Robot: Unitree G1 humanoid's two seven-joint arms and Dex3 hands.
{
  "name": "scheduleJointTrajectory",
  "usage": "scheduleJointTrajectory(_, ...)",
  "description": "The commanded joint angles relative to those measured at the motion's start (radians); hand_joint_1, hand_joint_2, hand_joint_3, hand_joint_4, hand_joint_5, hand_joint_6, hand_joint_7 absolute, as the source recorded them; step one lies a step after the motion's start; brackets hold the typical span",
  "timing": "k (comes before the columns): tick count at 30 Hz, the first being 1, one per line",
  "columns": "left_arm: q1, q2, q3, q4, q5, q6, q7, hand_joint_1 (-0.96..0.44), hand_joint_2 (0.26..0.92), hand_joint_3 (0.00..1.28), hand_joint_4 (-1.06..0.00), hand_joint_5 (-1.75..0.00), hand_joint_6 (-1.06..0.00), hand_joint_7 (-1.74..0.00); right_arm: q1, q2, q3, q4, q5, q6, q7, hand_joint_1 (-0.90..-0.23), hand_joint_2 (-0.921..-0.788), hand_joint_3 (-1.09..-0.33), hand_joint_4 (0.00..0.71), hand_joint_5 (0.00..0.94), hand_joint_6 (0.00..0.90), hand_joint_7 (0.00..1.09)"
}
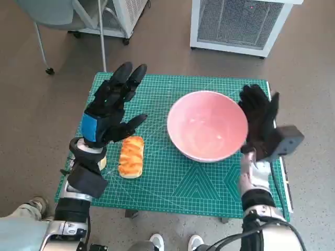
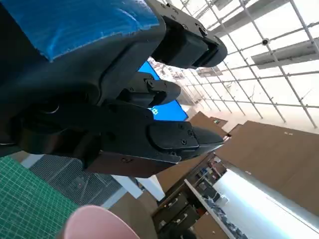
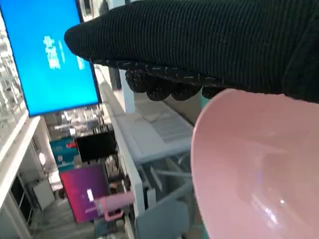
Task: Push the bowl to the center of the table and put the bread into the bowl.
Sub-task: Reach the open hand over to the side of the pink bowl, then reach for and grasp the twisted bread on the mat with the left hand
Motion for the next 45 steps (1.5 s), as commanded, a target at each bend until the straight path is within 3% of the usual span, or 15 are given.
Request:
scheduleJointTrajectory(1, 0.016, 0.013, 0.009, -0.028, -0.005, 0.011, 0.003, -0.30, 0.921, 0.25, -0.39, 0.00, -0.42, -0.01, -0.023, 0.026, 0.005, 0.032, -0.006, 0.044, 0.005, -0.625, -0.921, -0.823, 0.234, 0.005, 0.065, 0.44)
scheduleJointTrajectory(15, 0.044, 0.014, 0.014, -0.074, 0.007, 0.033, 0.011, -0.31, 0.921, 0.24, -0.40, 0.00, -0.42, -0.01, -0.084, 0.068, 0.004, 0.061, -0.011, 0.119, 0.014, -0.637, -0.921, -0.806, 0.226, 0.002, 0.088, 0.41)
scheduleJointTrajectory(26, 0.072, 0.013, 0.017, -0.116, 0.024, 0.052, 0.022, -0.31, 0.921, 0.25, -0.40, 0.00, -0.42, -0.01, -0.082, 0.037, 0.008, 0.041, -0.019, 0.094, 0.022, -0.667, -0.921, -0.805, 0.228, 0.002, 0.094, 0.40)
scheduleJointTrajectory(30, 0.074, 0.008, 0.013, -0.124, 0.036, 0.061, 0.032, -0.31, 0.921, 0.25, -0.40, 0.00, -0.42, -0.01, -0.081, 0.025, 0.012, 0.013, -0.023, 0.044, 0.023, -0.667, -0.921, -0.805, 0.222, 0.001, 0.095, 0.39)
scheduleJointTrajectory(36, 0.068, -0.004, 0.004, -0.125, 0.046, 0.069, 0.041, -0.31, 0.921, 0.25, -0.40, 0.00, -0.42, -0.01, -0.052, 0.018, 0.052, -0.075, -0.058, -0.096, 0.030, -0.659, -0.921, -0.789, 0.220, 0.000, 0.104, 0.40)
scheduleJointTrajectory(39, 0.061, -0.009, -0.002, -0.125, 0.045, 0.071, 0.041, -0.31, 0.921, 0.25, -0.40, 0.00, -0.42, -0.01, -0.025, 0.008, 0.080, -0.138, -0.069, -0.176, 0.075, -0.654, -0.921, -0.780, 0.220, 0.000, 0.108, 0.41)
scheduleJointTrajectory(45, 0.043, -0.010, -0.012, -0.130, 0.035, 0.077, 0.028, -0.31, 0.921, 0.25, -0.40, 0.00, -0.42, -0.01, 0.045, -0.025, 0.151, -0.310, -0.085, -0.296, 0.175, -0.646, -0.921, -0.797, 0.224, 0.002, 0.044, 0.55)
